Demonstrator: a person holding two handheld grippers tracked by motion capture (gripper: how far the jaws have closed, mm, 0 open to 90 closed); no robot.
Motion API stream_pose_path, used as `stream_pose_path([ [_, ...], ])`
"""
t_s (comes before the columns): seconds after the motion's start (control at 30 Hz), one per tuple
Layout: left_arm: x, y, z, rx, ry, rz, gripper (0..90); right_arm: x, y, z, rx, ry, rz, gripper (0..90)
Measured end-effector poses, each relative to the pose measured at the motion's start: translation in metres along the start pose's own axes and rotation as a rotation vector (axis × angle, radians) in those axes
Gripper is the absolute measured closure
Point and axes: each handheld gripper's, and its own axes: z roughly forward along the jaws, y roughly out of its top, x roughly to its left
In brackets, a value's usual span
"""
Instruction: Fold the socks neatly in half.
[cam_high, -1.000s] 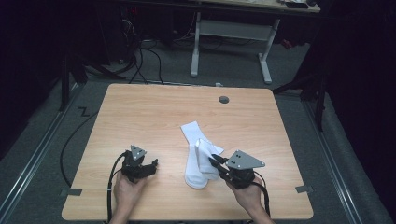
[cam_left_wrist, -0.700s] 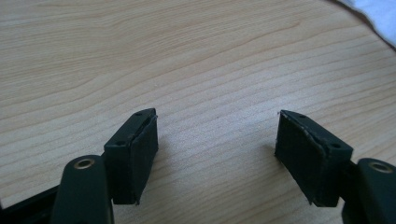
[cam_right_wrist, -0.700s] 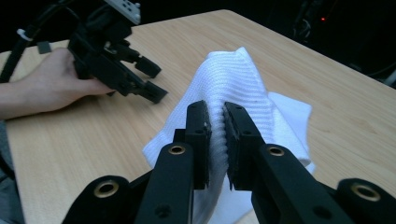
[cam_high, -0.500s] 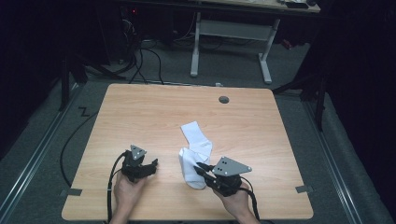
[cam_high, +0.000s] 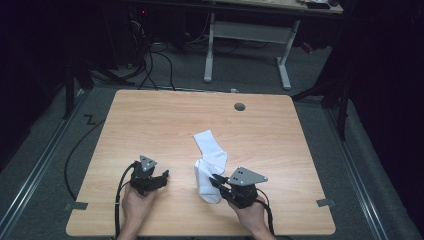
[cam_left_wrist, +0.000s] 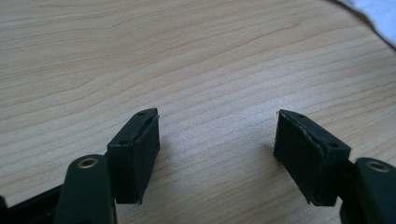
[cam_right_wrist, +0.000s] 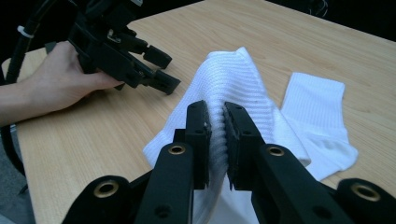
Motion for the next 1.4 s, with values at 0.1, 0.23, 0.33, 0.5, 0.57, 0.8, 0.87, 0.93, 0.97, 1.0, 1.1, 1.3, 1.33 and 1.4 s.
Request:
stream_pose_path([
  [0.1, 0.000, 0.000, 0.000, 0.000, 0.000, 0.000, 31.7, -0.003, -0.003, 0.002, 0.012, -0.010, 0.002, 81.1],
  [0.23, -0.001, 0.000, 0.000, 0.000, -0.006, 0.009, 32.4, -0.007, -0.006, 0.003, 0.018, -0.019, 0.016, 81.1],
  [0.33, -0.002, 0.000, -0.001, -0.001, -0.011, 0.013, 32.7, -0.010, -0.009, 0.006, 0.026, -0.029, 0.025, 81.1],
  [0.5, -0.004, -0.001, -0.001, -0.001, -0.021, 0.023, 33.0, -0.013, -0.011, 0.014, 0.031, -0.032, 0.034, 81.1],
  [0.57, -0.005, -0.001, -0.001, 0.000, -0.023, 0.024, 32.9, -0.013, -0.010, 0.015, 0.028, -0.032, 0.038, 81.1],
  [0.8, -0.007, -0.001, -0.001, 0.000, -0.034, 0.034, 32.4, -0.018, -0.011, 0.017, 0.028, -0.052, 0.047, 81.1],
  [0.87, -0.009, -0.001, -0.001, 0.003, -0.052, 0.051, 31.2, -0.020, -0.012, 0.018, 0.035, -0.055, 0.053, 81.1],
  [0.93, -0.013, -0.001, -0.002, 0.005, -0.064, 0.061, 30.6, -0.022, -0.013, 0.019, 0.045, -0.056, 0.059, 81.0],
  [0.97, -0.013, -0.001, -0.002, 0.005, -0.064, 0.061, 30.4, -0.022, -0.013, 0.019, 0.045, -0.056, 0.059, 81.0],
  [1.0, -0.017, -0.001, -0.002, 0.003, -0.088, 0.063, 30.3, -0.024, -0.014, 0.021, 0.054, -0.058, 0.061, 81.0],
  [1.1, -0.028, 0.000, -0.002, 0.005, -0.131, 0.073, 29.8, -0.027, -0.016, 0.024, 0.071, -0.060, 0.064, 81.0],
  [1.3, -0.054, 0.007, -0.005, -0.023, -0.208, 0.088, 29.3, -0.034, -0.021, 0.030, 0.101, -0.074, 0.074, 80.9],
  [1.33, -0.058, 0.008, -0.005, -0.021, -0.220, 0.090, 29.3, -0.036, -0.021, 0.031, 0.106, -0.076, 0.073, 80.8],
  [1.4, -0.066, 0.010, -0.004, -0.023, -0.235, 0.097, 29.0, -0.038, -0.023, 0.033, 0.114, -0.079, 0.074, 80.7],
])
